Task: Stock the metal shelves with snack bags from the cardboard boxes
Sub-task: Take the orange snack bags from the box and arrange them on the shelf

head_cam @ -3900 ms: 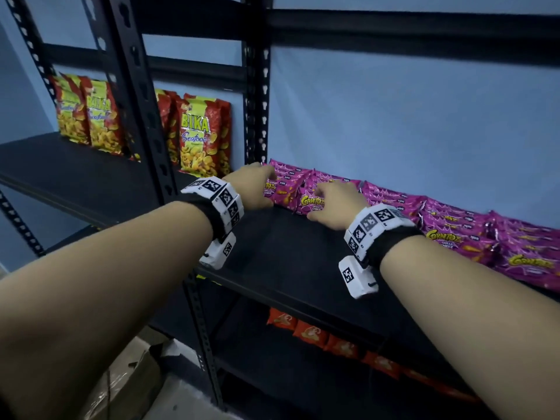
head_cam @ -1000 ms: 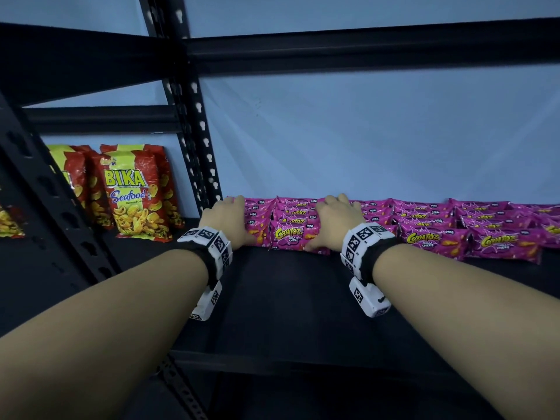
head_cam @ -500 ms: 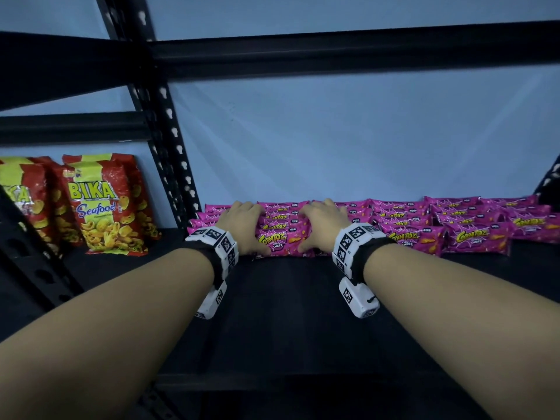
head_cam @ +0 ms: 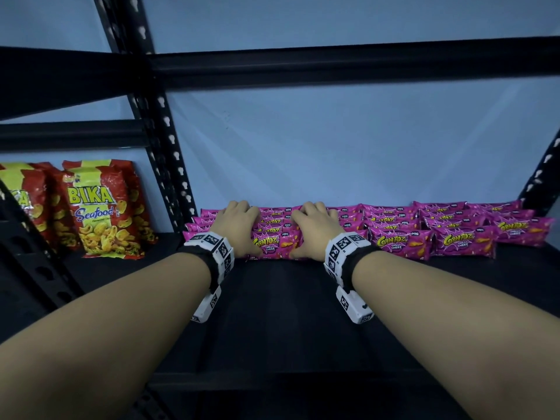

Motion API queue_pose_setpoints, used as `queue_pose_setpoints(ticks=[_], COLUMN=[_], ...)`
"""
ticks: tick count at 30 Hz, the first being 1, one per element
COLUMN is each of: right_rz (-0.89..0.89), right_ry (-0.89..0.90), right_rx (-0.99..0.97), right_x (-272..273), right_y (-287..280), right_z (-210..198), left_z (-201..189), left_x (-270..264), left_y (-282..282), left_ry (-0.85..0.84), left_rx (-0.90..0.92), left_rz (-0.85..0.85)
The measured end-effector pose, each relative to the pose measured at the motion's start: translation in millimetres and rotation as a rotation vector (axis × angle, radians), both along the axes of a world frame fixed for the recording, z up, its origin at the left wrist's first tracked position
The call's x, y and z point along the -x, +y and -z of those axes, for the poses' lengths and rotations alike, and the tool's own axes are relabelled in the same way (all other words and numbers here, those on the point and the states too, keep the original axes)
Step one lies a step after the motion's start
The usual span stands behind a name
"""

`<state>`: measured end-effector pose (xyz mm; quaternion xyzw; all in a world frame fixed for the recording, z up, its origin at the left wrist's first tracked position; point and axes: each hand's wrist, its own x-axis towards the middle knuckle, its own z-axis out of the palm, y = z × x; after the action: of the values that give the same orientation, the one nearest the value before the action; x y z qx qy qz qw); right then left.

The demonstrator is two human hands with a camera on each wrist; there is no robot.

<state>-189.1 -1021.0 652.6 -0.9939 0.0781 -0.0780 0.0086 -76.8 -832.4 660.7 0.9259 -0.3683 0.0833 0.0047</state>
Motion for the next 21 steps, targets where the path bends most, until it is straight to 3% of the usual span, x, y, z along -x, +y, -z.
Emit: queue_pose_setpoints(ticks=[11, 21], right_rz=[0.008, 0.137], right_ry=[-0.024, 0.023], right_rx=[-0.045, -0.09], right_x=[7, 66], right_y=[-8, -103], right_z=[-2, -13], left_z=[1, -4], left_x=[11, 49], left_y=[-7, -70], left_ry=[0.002, 0.117], left_rx=[-0.007, 0.067], left_rz=[-0.038, 0.163])
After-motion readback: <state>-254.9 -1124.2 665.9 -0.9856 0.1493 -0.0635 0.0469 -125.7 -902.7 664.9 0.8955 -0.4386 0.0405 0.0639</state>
